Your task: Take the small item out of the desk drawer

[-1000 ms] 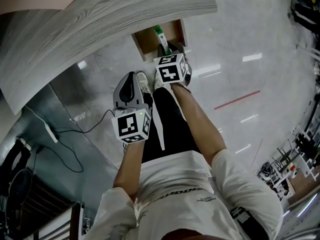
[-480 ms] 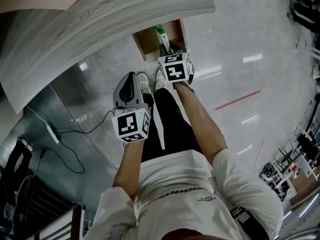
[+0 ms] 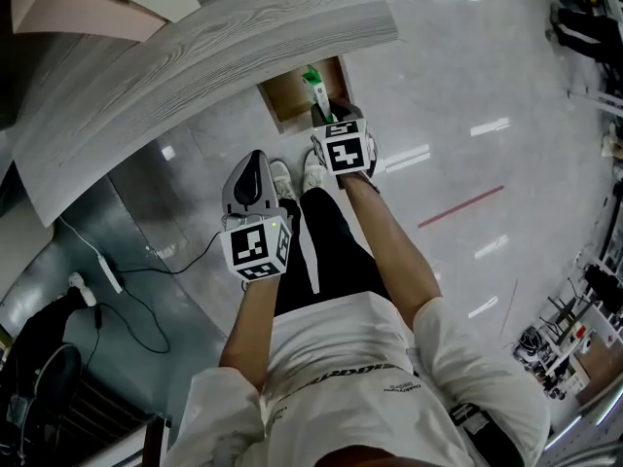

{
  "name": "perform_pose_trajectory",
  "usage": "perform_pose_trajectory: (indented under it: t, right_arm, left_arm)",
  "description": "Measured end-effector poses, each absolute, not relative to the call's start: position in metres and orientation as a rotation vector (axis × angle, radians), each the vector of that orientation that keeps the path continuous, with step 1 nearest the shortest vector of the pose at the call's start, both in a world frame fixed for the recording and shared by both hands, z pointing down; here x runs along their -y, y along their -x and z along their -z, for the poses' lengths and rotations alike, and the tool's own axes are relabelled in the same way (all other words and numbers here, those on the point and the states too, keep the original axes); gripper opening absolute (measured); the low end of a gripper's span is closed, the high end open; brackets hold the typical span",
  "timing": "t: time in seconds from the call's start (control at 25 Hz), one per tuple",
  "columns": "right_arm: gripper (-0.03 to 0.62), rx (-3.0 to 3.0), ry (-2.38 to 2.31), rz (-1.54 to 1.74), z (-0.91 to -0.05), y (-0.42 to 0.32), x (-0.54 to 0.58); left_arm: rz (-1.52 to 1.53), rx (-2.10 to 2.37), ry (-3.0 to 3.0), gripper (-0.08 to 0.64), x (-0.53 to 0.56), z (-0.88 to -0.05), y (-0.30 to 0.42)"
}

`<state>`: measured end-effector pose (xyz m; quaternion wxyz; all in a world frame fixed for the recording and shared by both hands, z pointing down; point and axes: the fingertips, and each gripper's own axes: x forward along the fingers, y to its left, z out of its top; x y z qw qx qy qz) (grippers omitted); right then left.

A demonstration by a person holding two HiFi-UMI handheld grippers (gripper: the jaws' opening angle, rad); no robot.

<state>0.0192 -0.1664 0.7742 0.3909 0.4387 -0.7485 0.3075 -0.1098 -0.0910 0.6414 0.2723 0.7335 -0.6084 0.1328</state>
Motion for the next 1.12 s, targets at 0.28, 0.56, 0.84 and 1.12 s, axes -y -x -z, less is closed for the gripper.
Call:
perform_pose_trajectory:
  t: [0.28, 0.56, 0.84, 1.12]
  right_arm:
    - [0.115, 1.922, -1.118, -0.802, -0.750, -0.020, 0.154]
    - [0.115, 1.970, -1.115, -0.807, -0.715, -0.015, 0.142]
    - [0.115, 1.998, -1.134, -0.798, -0.682, -0.020, 0.136]
    - [0.115, 2.061, -1.161, -0.790, -0.633, -0.016, 0.130]
  left_arm:
    - [-0.358, 1.637, -2.013, 0.015, 0.090, -0.618, 0.105]
    - [-0.355, 1.649, -2.040, 0.015, 0.091, -0.595, 0.106]
    - [-0.363, 1.642, -2.064, 0.015, 0.090, -0.572, 0.102]
    - [-0.361, 1.624, -2.113, 0.015, 0.089, -0.539, 0.096]
